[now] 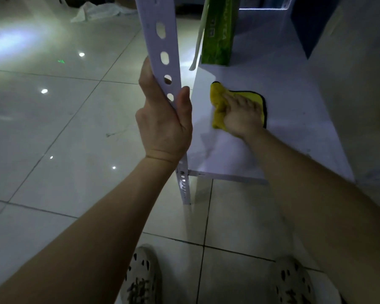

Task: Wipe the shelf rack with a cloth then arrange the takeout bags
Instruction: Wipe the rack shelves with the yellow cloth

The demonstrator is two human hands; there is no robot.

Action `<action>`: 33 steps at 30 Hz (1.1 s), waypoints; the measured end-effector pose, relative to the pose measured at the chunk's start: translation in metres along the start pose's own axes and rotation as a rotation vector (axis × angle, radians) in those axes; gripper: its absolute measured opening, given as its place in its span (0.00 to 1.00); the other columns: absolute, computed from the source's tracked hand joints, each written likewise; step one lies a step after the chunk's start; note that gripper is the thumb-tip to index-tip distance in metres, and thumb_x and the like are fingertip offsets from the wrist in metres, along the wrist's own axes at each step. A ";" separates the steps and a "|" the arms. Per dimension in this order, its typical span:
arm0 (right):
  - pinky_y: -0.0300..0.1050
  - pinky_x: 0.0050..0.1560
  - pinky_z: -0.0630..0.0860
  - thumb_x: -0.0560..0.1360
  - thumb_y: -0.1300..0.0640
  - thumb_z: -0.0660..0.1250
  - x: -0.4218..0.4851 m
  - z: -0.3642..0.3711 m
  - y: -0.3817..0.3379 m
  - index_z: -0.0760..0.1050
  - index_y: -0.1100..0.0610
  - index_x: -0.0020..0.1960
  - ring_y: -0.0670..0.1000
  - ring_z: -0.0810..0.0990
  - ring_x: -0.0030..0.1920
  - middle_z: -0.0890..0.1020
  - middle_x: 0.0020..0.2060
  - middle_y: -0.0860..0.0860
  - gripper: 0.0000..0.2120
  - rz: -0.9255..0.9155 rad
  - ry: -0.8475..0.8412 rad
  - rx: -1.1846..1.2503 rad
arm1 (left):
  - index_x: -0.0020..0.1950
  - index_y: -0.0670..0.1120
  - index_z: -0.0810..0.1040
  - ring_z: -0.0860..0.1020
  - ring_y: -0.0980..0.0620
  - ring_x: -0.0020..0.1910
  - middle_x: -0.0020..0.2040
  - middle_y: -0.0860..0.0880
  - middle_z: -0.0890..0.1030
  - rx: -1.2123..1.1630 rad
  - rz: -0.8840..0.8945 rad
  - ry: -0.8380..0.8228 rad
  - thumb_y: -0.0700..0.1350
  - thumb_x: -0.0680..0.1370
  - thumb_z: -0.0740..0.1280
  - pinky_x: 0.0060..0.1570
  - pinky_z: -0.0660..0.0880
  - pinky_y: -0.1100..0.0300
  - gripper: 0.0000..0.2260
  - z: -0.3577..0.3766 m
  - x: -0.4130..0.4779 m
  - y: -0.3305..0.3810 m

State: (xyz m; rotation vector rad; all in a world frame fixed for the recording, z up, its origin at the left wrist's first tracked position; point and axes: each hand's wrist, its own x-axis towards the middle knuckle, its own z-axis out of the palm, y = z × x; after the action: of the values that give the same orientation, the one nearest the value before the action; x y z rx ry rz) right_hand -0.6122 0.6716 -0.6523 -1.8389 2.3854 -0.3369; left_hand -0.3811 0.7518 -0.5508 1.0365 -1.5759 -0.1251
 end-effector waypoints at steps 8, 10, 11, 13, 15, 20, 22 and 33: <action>0.62 0.83 0.51 0.82 0.45 0.61 -0.131 0.009 -0.047 0.57 0.40 0.85 0.55 0.58 0.83 0.63 0.83 0.49 0.32 -0.337 -0.115 0.001 | 0.81 0.41 0.56 0.86 0.37 0.38 0.55 0.45 0.86 0.104 -0.070 -0.043 0.71 0.85 0.44 0.41 0.82 0.43 0.38 -0.008 -0.001 0.005; 0.60 0.83 0.50 0.83 0.44 0.62 -0.143 0.003 -0.033 0.57 0.41 0.85 0.54 0.58 0.83 0.63 0.83 0.48 0.32 -0.299 -0.123 -0.005 | 0.79 0.34 0.61 0.87 0.39 0.42 0.56 0.46 0.86 0.160 -0.094 -0.078 0.71 0.85 0.43 0.44 0.82 0.46 0.43 -0.012 -0.005 0.011; 0.58 0.83 0.50 0.84 0.45 0.60 -0.149 0.000 -0.022 0.57 0.41 0.85 0.53 0.58 0.83 0.63 0.83 0.48 0.30 -0.269 -0.114 0.008 | 0.80 0.35 0.62 0.87 0.39 0.43 0.57 0.47 0.86 0.201 -0.098 -0.078 0.70 0.85 0.43 0.44 0.80 0.49 0.42 -0.014 -0.006 0.014; 0.56 0.83 0.49 0.87 0.49 0.55 -0.166 -0.006 0.005 0.58 0.41 0.85 0.53 0.58 0.83 0.63 0.83 0.48 0.27 -0.172 -0.091 0.080 | 0.80 0.45 0.64 0.85 0.38 0.46 0.58 0.47 0.85 0.267 -0.139 -0.043 0.67 0.87 0.46 0.44 0.75 0.52 0.32 -0.017 -0.010 0.023; 0.56 0.83 0.48 0.87 0.51 0.53 -0.182 -0.014 0.035 0.57 0.40 0.85 0.52 0.56 0.84 0.61 0.84 0.48 0.26 -0.046 -0.088 0.148 | 0.78 0.46 0.67 0.82 0.41 0.56 0.64 0.46 0.81 0.214 -0.243 -0.002 0.60 0.88 0.54 0.51 0.78 0.46 0.24 -0.020 -0.021 0.037; 0.59 0.83 0.45 0.88 0.50 0.50 -0.196 -0.046 0.112 0.53 0.41 0.86 0.53 0.51 0.85 0.55 0.86 0.49 0.26 0.225 -0.104 0.147 | 0.83 0.41 0.64 0.69 0.38 0.77 0.78 0.39 0.70 0.295 -0.058 -0.221 0.44 0.83 0.66 0.78 0.67 0.41 0.29 -0.021 -0.117 0.062; 0.59 0.83 0.43 0.89 0.49 0.48 -0.189 -0.052 0.127 0.50 0.42 0.86 0.53 0.48 0.86 0.52 0.86 0.50 0.27 0.285 -0.153 0.144 | 0.87 0.40 0.58 0.58 0.37 0.86 0.85 0.38 0.62 0.354 0.112 -0.576 0.41 0.77 0.68 0.83 0.60 0.38 0.39 -0.011 -0.148 0.056; 0.64 0.83 0.39 0.85 0.40 0.47 -0.045 -0.055 0.164 0.42 0.42 0.87 0.57 0.48 0.86 0.49 0.86 0.53 0.32 0.351 -0.181 0.010 | 0.85 0.45 0.27 0.27 0.45 0.85 0.87 0.44 0.29 0.672 0.293 -1.135 0.69 0.71 0.65 0.85 0.37 0.40 0.62 0.058 -0.126 -0.029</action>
State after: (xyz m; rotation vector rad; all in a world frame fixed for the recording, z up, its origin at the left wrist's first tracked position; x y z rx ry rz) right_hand -0.7667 0.7601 -0.6406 -1.3423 2.5051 -0.1394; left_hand -0.4246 0.7917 -0.6794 1.3092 -2.9189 0.0458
